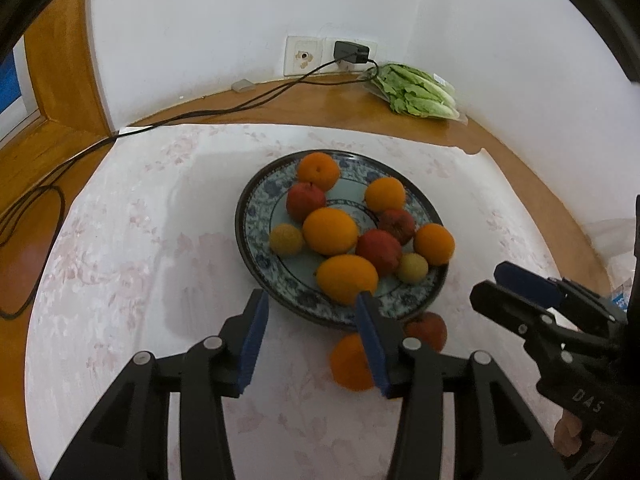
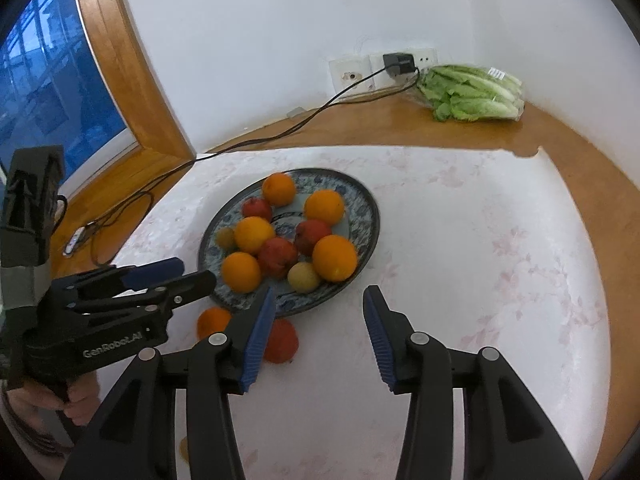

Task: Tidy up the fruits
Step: 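Withdraw both grippers from the plate toward the remaining loose fruit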

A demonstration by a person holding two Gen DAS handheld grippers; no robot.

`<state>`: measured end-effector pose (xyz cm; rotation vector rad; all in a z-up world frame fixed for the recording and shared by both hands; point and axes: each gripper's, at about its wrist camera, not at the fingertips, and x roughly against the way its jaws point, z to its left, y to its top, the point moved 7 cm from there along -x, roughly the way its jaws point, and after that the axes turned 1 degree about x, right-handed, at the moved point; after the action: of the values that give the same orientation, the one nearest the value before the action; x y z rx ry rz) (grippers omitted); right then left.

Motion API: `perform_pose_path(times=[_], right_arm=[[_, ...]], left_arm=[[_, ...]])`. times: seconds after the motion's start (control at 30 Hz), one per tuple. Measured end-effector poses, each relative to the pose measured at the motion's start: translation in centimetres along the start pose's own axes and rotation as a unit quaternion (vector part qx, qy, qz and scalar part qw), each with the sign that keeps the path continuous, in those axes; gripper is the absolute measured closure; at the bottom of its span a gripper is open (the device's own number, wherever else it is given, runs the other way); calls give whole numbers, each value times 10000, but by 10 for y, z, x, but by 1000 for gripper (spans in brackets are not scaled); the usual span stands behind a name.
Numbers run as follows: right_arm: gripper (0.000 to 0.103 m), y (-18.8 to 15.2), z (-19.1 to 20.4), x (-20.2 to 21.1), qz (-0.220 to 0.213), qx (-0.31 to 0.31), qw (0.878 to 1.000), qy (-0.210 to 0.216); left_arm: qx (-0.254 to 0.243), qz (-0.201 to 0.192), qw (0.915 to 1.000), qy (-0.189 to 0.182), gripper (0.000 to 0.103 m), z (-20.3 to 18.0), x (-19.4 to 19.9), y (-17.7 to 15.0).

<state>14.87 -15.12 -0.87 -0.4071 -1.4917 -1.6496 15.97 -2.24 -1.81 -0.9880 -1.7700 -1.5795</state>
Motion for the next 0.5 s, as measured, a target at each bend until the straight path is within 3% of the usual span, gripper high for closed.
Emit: perform_pose_path(times=[0.5], right_arm=[[56, -26, -2, 7, 198, 5, 9998, -34]], left_arm=[[86, 144, 9998, -98, 56, -4, 8, -23]])
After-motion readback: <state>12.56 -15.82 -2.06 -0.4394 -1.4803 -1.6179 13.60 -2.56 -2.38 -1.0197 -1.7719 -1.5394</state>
